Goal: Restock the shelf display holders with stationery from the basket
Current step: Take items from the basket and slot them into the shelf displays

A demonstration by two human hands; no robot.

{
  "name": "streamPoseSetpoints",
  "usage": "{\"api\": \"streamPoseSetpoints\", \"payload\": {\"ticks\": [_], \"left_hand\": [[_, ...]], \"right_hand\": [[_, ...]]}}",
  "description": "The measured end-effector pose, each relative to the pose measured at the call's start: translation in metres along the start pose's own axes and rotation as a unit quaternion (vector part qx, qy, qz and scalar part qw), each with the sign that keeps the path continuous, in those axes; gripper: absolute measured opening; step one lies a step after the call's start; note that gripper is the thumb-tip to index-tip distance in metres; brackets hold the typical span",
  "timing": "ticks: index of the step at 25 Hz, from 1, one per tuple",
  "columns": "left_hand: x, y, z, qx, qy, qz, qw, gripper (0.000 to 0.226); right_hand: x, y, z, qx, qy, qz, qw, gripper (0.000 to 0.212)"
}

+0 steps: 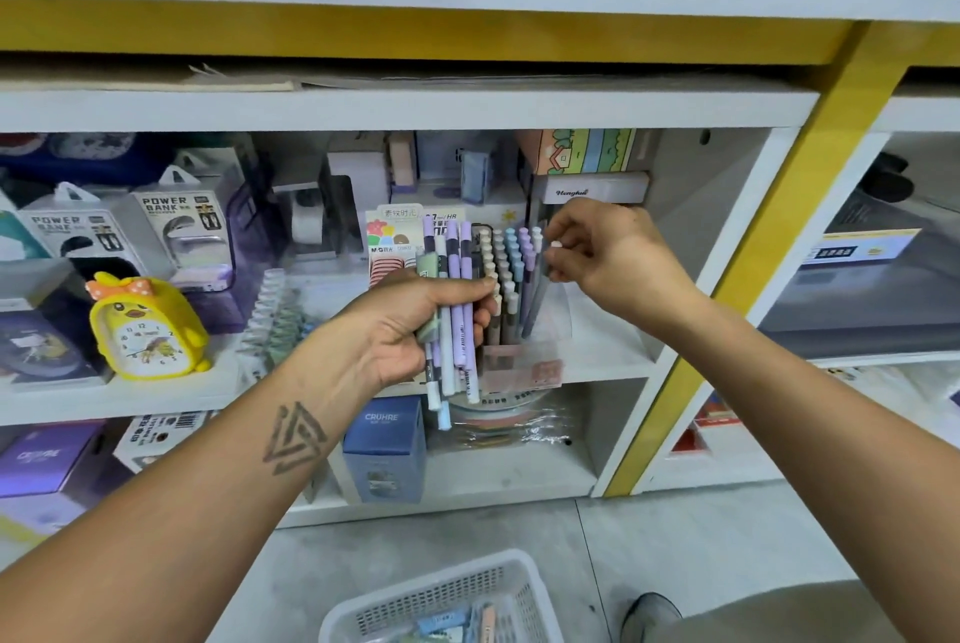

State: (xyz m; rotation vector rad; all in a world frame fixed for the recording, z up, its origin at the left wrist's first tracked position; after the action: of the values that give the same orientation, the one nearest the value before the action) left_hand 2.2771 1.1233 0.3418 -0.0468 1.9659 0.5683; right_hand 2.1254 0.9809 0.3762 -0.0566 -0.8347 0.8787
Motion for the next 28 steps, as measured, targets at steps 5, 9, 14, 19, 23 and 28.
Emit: {"api": "streamPoseSetpoints", "payload": {"ticks": [5, 9, 14, 19, 23, 28], "left_hand": [[-0.002, 0.0, 0.007, -0.034, 0.003, -0.007, 0.999, 0.019], [-0.001, 0.001, 0.004, -0.046, 0.006, -0.011, 0.999, 0.009], [0.0, 0.003, 0.003, -0.037, 0.0, -0.015, 0.999, 0.009], [0.001, 0.005, 0.002, -0.016, -0.003, -0.013, 1.0, 0.009], [0.002, 0.01, 0.002, 0.001, -0.012, -0.014, 1.0, 0.014], [0.001, 0.013, 0.001, -0.003, -0.02, -0.027, 0.999, 0.01]], "right_hand": [[-0.002, 0.0, 0.009, -0.046, 0.077, 0.035, 0.995, 0.017], [-0.014, -0.002, 0.006, -0.047, 0.099, 0.029, 0.994, 0.014], [-0.017, -0.003, -0.007, -0.02, 0.088, 0.031, 0.995, 0.019], [-0.018, -0.008, -0.013, 0.004, 0.078, 0.006, 0.997, 0.011], [-0.009, -0.012, -0.023, 0.056, 0.247, 0.002, 0.967, 0.024], [0.031, -0.007, -0.021, 0.031, -0.137, -0.086, 0.986, 0.022]]}}
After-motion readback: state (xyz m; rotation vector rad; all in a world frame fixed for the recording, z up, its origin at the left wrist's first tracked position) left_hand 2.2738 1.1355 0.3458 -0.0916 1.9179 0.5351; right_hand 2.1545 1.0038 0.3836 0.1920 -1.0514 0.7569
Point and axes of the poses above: each hand's wrist, its own y-axis away from the middle knuckle, its own z-axis out of the back of the hand, x = y × z, the point moved 3 cm from there along -y, towards the middle knuckle
